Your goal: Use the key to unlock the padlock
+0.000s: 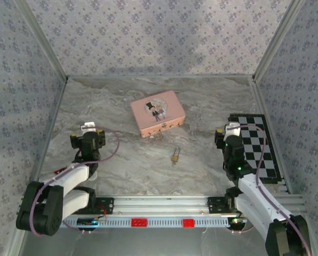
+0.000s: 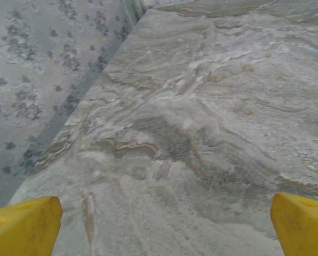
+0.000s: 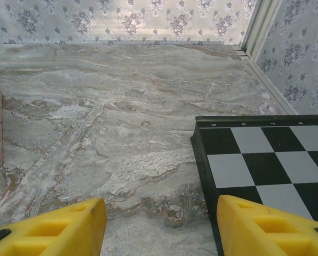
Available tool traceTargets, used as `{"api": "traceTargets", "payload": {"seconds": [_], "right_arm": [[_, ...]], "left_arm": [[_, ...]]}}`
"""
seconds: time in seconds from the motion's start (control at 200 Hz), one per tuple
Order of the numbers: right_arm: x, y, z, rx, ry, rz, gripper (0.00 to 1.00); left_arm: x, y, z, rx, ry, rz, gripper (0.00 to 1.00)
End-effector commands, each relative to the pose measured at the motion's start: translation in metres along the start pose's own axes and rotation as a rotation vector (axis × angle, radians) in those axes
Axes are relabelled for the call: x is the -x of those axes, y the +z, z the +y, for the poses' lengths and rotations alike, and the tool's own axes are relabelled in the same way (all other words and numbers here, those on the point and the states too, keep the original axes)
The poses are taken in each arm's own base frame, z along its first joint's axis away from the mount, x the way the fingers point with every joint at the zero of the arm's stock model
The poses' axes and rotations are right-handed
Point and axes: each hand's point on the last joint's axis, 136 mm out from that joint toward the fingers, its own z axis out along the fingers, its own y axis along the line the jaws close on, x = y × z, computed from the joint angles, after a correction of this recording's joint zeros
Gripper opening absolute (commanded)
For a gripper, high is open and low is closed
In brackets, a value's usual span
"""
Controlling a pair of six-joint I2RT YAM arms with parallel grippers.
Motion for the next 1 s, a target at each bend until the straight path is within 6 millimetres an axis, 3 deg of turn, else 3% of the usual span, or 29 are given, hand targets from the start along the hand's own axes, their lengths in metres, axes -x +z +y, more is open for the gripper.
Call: {"api": "traceTargets", "payload": {"seconds": [0.0, 0.155, 0.39, 0.555, 0.665, 0.72, 0.995], "right_arm": [[0.013, 0.003, 0.004, 0.027, -0.011, -0.060, 0.58], [0.011, 0.013, 0.003, 0.011, -0.021, -0.050, 0.59], [-0.001, 0.036, -0.002, -0.016, -0.044, -0.011, 0.60], [-0.003, 0.055, 0.006, 0.034, -0.104, -0.033, 0.61], [-0.008, 0.067, 0.010, 0.050, -0.144, -0.009, 0.62], [-0.007, 0.070, 0.008, 0.057, -0.137, -0.024, 0.62], [-0.019, 0.098, 0.004, 0.133, -0.061, 0.028, 0.63]], "left_arm": [[0.028, 0.004, -0.016, -0.089, -0.013, -0.093, 1.00], [0.035, 0.005, -0.037, -0.217, -0.017, -0.160, 1.00], [0.042, 0.024, -0.056, -0.296, 0.009, -0.150, 1.00], [0.024, 0.049, -0.036, -0.228, -0.102, -0.165, 1.00], [0.021, 0.065, -0.047, -0.286, -0.078, -0.052, 1.00], [0.020, 0.073, -0.040, -0.289, -0.122, -0.035, 1.00], [0.020, 0.072, -0.039, -0.309, -0.134, -0.024, 1.00]]}}
